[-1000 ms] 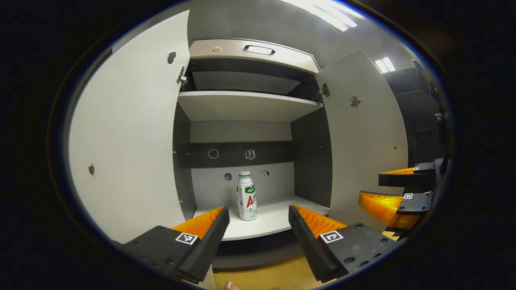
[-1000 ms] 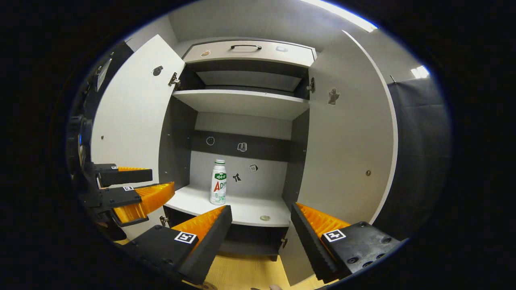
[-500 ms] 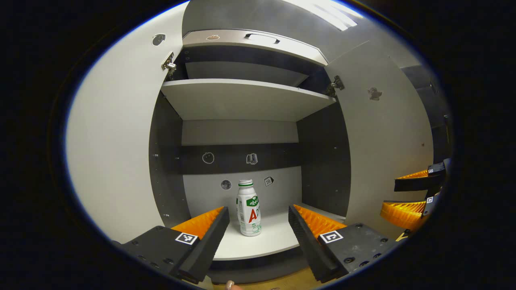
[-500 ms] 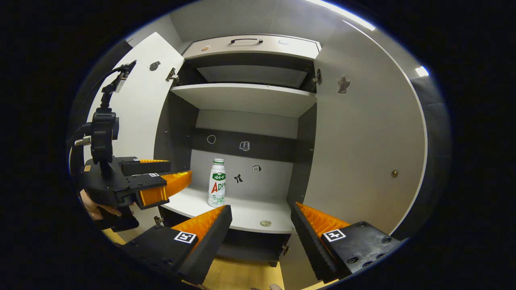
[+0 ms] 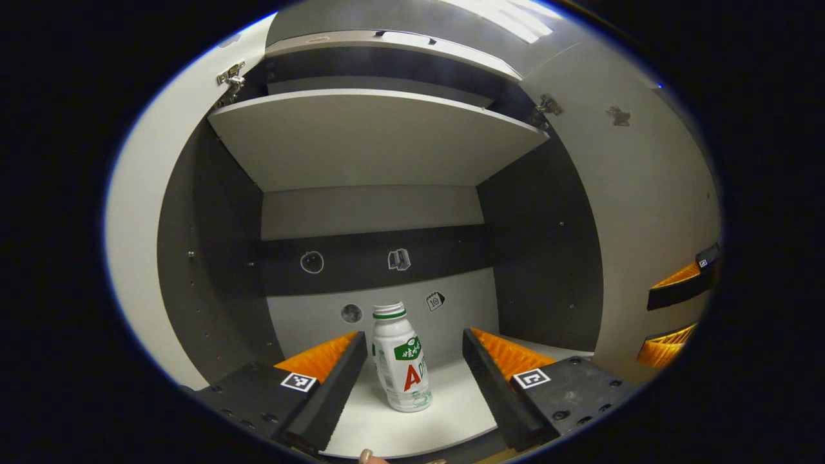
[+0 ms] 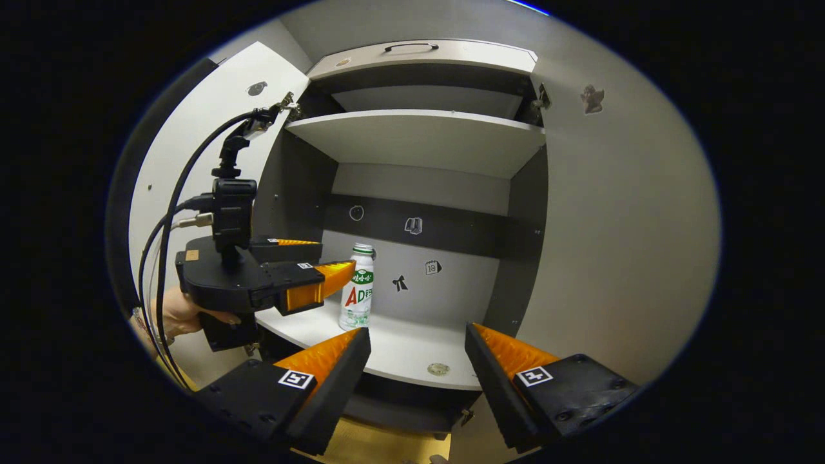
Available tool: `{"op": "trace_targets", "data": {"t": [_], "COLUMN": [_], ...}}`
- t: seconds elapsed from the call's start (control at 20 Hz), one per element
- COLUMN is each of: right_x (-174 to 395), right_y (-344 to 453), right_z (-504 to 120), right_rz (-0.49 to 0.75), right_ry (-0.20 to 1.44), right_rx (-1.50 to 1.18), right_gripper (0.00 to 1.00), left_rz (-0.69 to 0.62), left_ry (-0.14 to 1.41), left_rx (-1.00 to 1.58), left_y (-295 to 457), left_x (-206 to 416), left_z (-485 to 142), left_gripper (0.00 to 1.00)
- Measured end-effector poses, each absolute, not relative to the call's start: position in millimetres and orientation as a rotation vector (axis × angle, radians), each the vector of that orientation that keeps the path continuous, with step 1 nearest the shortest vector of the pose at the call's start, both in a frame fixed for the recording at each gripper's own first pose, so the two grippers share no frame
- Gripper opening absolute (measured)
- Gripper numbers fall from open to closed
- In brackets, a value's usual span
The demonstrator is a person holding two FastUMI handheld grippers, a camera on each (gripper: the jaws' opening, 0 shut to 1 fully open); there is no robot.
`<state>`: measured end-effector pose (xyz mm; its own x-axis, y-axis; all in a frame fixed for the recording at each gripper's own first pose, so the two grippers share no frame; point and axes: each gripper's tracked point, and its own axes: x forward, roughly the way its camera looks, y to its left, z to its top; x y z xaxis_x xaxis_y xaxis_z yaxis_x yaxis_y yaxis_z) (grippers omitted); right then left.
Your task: Grasp the bottle in the cabinet with the left hand and place it on the coaster, then close the right door with the right hand and the left door with the left hand.
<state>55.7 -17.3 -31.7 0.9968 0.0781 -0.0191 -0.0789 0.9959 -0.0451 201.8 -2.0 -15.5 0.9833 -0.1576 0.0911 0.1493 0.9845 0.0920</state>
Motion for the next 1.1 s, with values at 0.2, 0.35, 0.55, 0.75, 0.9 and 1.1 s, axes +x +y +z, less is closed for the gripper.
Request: {"op": "trace_targets", "data": {"t": [0.2,0.35,0.55,0.75,0.9,1.1], "right_x": [70.1,79.4,90.8,98.6,106.1,114.4], "right_y": [-20.8,-23.5,-18.4,-8.9,-5.4,-8.4], "right_z": [-33.0,-34.8,-42.6,-50.1,-53.4,-60.0], "right_rz": [0.085,0.088,0.127,0.167,0.177,0.166], "right_ry": [0.008,0.010,0.016,0.026,0.028,0.038], "right_rx": [-0.033,-0.019,-0.033,-0.053,-0.036,-0.025], "right_gripper": [0.98,0.98,0.98,0.98,0.98,0.98], "left_rz": [-0.131,-0.104,-0.098,-0.092,-0.106,-0.132], "left_ry": [-0.072,-0.043,-0.007,0.012,0.023,0.018], "left_rx": [0.086,0.081,0.043,0.038,0.054,0.065], "left_y": [4.1,13.1,20.2,24.0,22.0,14.2], "left_x": [236.6,256.5,277.3,292.9,300.3,307.0], "left_z": [-32.1,-47.0,-61.8,-73.6,-80.4,-80.4], "left_gripper": [0.98,0.96,0.96,0.96,0.95,0.77]}}
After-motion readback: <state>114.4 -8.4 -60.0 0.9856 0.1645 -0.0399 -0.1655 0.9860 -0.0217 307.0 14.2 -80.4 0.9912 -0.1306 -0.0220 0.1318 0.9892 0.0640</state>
